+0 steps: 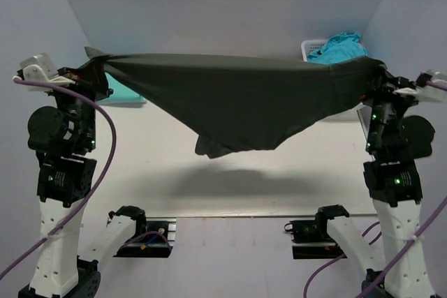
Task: Fold and stack the t-shirts
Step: Flatten out the tshirt
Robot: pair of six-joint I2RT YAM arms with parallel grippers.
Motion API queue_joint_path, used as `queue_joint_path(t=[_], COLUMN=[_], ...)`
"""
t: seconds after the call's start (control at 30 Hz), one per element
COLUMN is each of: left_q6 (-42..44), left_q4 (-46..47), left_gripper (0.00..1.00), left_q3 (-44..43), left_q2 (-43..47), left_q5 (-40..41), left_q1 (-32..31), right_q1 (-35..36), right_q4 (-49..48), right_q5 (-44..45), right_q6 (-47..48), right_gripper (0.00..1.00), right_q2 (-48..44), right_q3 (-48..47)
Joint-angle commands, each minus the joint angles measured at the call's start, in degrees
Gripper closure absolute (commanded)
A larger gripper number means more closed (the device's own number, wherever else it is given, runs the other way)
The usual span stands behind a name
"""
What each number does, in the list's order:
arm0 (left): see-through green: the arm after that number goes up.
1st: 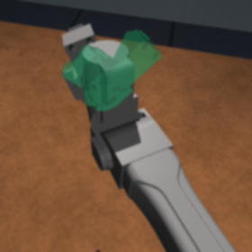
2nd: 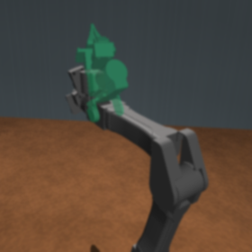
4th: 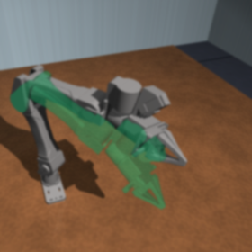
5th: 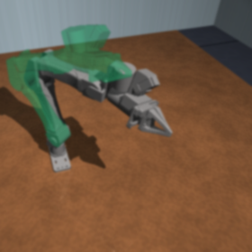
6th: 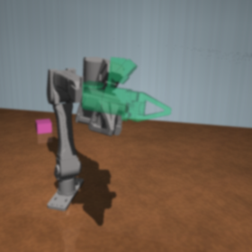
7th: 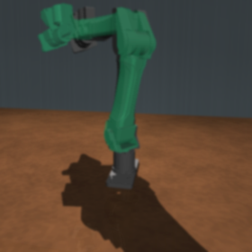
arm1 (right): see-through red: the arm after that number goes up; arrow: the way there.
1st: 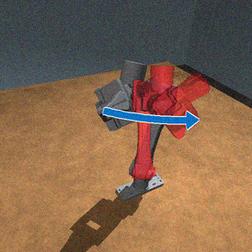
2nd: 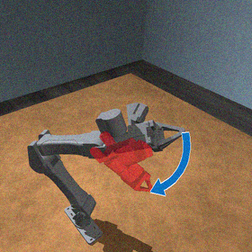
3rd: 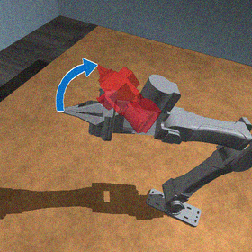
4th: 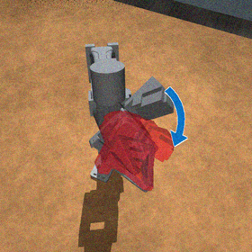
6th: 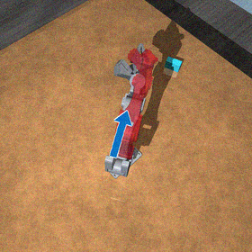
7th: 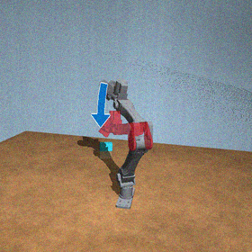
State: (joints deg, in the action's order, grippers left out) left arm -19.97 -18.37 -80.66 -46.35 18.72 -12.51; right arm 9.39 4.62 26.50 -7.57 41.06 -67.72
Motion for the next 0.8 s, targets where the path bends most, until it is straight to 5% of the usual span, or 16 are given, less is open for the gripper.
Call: queue_joint_path(t=[0.0,0.17,0.37,0.5,0.63,0.7,0.73,0.77], left_q6=[0.4,-6.5,-17.5,-27.9,-33.4,-36.2,-36.7,-36.7], left_q4=[-3.2,-8.3,-14.3,-12.5,-18.6,-25.4,-27.1,-28.2], left_gripper=[1.00,1.00,1.00,0.98,0.97,0.87,0.47,0.20], left_q3=[-3.4,-1.4,4.6,13.5,11.0,5.7,4.0,1.1], left_q2=[2.0,3.8,-2.2,-10.5,-27.8,-38.2,-41.1,-43.5], left_q5=[3.3,8.6,12.8,15.5,17.5,18.7,19.2,19.2], left_q1=[0.1,0.1,0.1,0.6,1.2,2.0,2.7,3.4], right_q1=[-0.2,-0.3,-0.3,-0.3,-0.4,-0.4,-0.4,-0.4], right_q4=[-2.0,-3.0,-3.9,-6.2,-7.3,-4.7,-2.8,3.1], right_q5=[0.4,3.0,3.1,1.2,-2.0,-4.4,-4.5,-4.1], right_q6=[1.4,0.8,-0.8,-2.0,-0.7,0.6,0.8,0.3], right_gripper=[1.00,1.00,1.00,1.00,1.00,1.00,1.00,0.96], right_q2=[-3.8,-4.4,5.8,15.9,33.1,45.5,48.7,54.9], right_q3=[-1.9,1.3,4.5,5.0,-0.9,-4.5,-12.0,-15.1])
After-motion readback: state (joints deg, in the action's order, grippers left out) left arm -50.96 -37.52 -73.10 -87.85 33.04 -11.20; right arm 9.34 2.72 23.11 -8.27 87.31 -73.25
